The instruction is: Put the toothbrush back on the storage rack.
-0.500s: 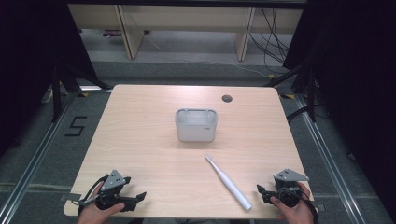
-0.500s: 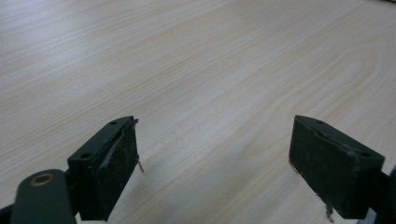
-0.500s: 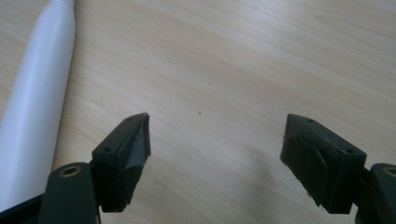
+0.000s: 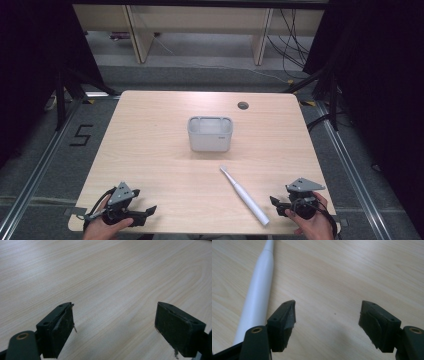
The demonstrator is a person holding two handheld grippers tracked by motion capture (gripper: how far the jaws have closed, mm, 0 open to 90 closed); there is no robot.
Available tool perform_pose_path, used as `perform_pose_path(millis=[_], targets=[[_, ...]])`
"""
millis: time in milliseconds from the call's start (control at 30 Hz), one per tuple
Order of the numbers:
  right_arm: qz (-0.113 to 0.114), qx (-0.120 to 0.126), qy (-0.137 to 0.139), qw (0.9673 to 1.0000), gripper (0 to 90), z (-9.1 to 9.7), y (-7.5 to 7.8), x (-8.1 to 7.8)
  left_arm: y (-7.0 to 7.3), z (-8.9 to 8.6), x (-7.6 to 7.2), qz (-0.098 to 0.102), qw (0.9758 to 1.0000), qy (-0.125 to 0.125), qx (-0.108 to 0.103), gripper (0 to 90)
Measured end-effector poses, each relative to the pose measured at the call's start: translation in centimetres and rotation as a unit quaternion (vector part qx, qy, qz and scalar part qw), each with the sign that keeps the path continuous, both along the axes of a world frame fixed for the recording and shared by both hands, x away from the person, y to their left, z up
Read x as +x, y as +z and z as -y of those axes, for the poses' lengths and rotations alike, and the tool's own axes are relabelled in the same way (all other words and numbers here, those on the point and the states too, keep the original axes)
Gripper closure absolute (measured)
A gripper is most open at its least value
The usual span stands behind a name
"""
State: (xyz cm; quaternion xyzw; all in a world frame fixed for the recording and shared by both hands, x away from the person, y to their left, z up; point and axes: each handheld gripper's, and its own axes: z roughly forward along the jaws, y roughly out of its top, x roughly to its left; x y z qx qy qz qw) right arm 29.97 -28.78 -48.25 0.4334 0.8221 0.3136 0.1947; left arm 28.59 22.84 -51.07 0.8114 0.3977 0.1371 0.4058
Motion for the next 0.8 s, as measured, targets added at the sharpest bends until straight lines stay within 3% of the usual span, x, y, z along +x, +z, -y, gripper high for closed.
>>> perform_pose_path(millis=[33, 100, 167, 200, 233, 333, 400, 433, 500, 633, 700, 767, 800], targets=[[-0.012, 0.006, -0.012, 0.9998, 30.1, -0.5, 0.3, -0.2, 0.1, 0.0, 0.0, -0.002, 1.0, -0.001, 0.004, 14.8], [-0.022, 0.013, -0.011, 0.9996, 29.8, -1.0, 0.7, -0.1, 0.0, 0.0, 0.0, 0.002, 1.0, 0.001, -0.003, 14.8], [-0.022, 0.008, -0.005, 0.9997, 27.5, -1.4, 0.9, 0.0, 0.1, 0.0, 0.0, 0.001, 1.0, 0.003, 0.002, 14.8], [-0.031, 0.015, -0.018, 0.9992, 26.6, -1.9, 1.1, -0.2, 0.1, 0.0, 0.0, 0.002, 1.0, 0.002, 0.002, 14.8], [-0.027, 0.01, -0.014, 0.9995, 25.6, -2.1, 1.2, 0.0, 0.1, -0.1, 0.1, -0.001, 1.0, 0.0, 0.004, 14.8], [-0.008, -0.034, -0.003, 0.9994, 23.3, -2.8, 1.6, 0.2, 0.0, 0.1, 0.0, -0.001, 1.0, 0.007, -0.006, 14.7], [-0.01, -0.036, 0.007, 0.9993, 20.9, -3.3, 2.0, 0.3, -0.1, 0.2, 0.0, 0.002, 0.9999, 0.009, -0.007, 14.7], [-0.024, -0.02, -0.001, 0.9995, 20.5, -3.8, 2.2, 0.2, -0.1, 0.2, 0.0, 0.002, 0.9999, 0.009, -0.006, 14.7], [-0.019, -0.013, 0.017, 0.9996, 20.9, -4.2, 2.4, 0.6, -0.1, 0.1, 0.0, 0.002, 0.9999, 0.008, -0.005, 14.8], [-0.023, -0.003, 0.056, 0.9982, 32.6, -5.7, 2.7, 1.2, 0.1, -0.1, 0.0, -0.001, 1.0, 0.002, 0.005, 14.8], [-0.043, 0.003, 0.053, 0.9976, 34.8, -6.7, 2.8, 1.2, 0.0, 0.0, 0.0, 0.0, 1.0, 0.008, -0.002, 14.8], [-0.028, -0.005, 0.075, 0.9968, 38.1, -7.2, 2.5, 1.6, 0.0, 0.0, 0.0, 0.0, 1.0, 0.005, 0.001, 14.7], [-0.049, -0.009, 0.077, 0.9958, 38.7, -7.6, 2.5, 1.8, -0.1, 0.1, 0.0, 0.001, 1.0, 0.007, -0.004, 14.7]])
